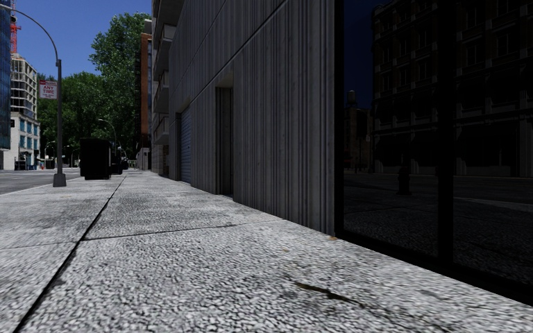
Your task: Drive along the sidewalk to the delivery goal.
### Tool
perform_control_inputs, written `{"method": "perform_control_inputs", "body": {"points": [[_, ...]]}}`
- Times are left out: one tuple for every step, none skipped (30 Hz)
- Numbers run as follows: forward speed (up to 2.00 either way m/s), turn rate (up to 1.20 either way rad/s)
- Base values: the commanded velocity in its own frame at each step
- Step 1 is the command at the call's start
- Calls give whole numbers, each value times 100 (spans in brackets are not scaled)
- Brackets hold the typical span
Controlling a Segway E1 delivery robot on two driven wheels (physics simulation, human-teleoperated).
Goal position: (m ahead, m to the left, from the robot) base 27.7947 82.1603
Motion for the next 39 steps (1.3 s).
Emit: {"method": "perform_control_inputs", "body": {"points": [[0,0],[0,0],[0,0],[0,0],[0,0],[0,0],[0,0],[0,0],[0,0],[0,0],[0,0],[0,0],[0,0],[0,0],[0,0],[0,0],[0,0],[0,0],[0,0],[0,0],[0,0],[0,0],[0,0],[0,0],[0,0],[0,0],[0,0],[0,0],[0,0],[0,0],[0,3],[0,6],[0,9],[0,9],[9,11],[16,15],[29,18],[29,18],[54,22]]}}
